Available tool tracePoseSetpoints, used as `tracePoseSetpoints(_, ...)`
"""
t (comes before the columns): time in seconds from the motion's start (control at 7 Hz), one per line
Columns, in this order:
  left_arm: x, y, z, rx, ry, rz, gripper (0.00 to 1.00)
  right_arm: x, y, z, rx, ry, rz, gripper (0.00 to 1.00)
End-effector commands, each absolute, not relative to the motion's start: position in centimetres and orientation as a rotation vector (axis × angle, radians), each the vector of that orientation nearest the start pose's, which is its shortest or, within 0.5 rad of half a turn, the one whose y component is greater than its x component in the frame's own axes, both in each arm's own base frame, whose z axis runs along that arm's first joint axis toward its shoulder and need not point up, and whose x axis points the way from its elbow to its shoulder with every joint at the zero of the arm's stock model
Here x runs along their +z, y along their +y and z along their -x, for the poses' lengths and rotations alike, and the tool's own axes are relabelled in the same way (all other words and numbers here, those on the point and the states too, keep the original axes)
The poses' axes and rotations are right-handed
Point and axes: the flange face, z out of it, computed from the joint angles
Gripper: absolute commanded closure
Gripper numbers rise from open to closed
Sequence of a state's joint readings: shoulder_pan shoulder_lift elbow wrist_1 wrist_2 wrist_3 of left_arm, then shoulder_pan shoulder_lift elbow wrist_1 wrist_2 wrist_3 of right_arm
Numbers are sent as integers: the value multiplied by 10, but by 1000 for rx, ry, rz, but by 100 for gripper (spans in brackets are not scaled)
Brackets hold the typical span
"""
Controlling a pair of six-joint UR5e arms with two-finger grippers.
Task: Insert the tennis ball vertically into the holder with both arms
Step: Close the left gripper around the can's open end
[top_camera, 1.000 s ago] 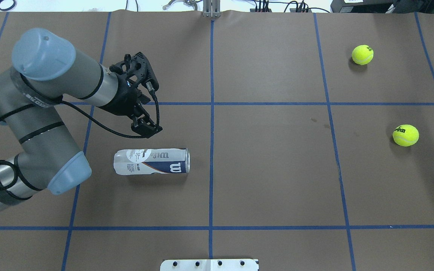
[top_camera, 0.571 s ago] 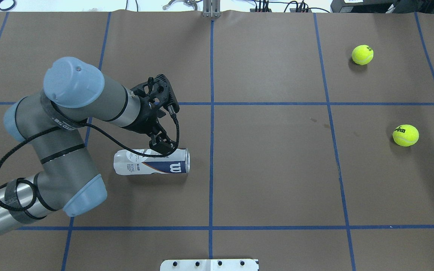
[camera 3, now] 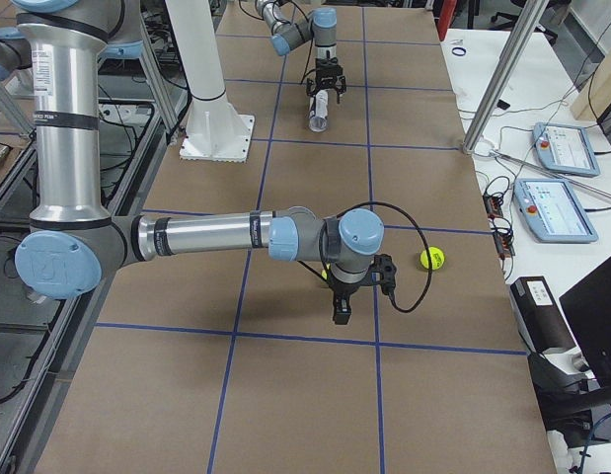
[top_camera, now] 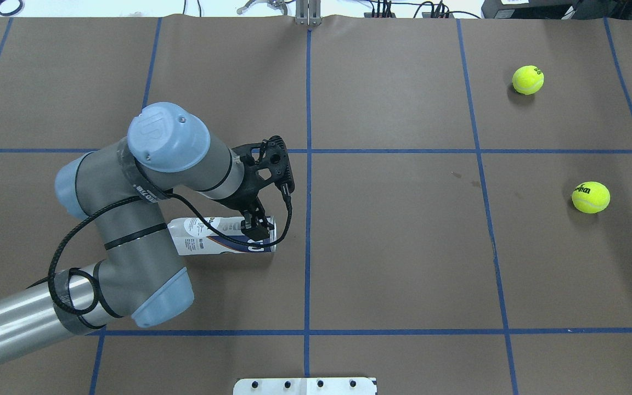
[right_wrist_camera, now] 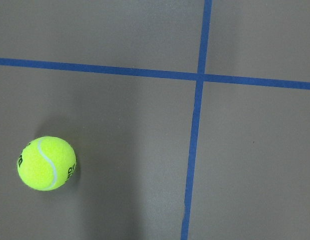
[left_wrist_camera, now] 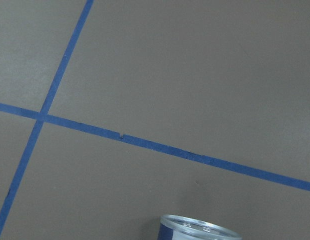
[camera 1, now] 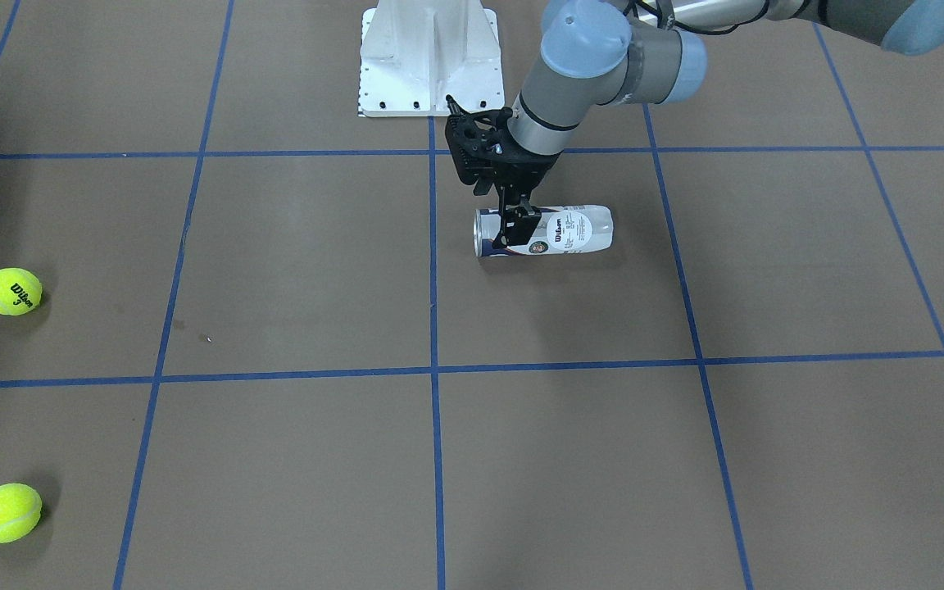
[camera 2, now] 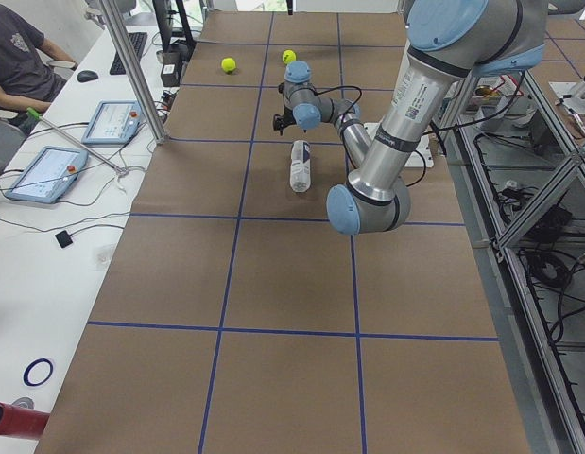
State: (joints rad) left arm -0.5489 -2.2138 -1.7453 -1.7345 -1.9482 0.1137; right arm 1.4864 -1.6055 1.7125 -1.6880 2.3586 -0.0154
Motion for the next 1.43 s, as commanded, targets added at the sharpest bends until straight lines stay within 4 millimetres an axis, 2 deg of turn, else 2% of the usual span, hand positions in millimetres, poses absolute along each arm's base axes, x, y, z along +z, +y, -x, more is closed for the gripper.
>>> tracePoseSetpoints(0.0,163,-425,-528,1307,680,-735,2,620,-476,-23,-88,-786,42,0)
tracePoseSetpoints(0.14,173,-419,-543,1370,655,-723,2,619,-475,-23,-88,-788,42,0)
tracePoseSetpoints(0.29,175,-418,-548,1391,646,-722,2,619,-476,-23,-89,-788,40,0)
tracePoseSetpoints(0.57,176,-402,-565,1468,572,-697,1,620,-473,-23,-88,-789,42,0)
tracePoseSetpoints(1.29,193,-398,-586,1479,525,-672,1,621,-472,-21,-87,-814,44,0)
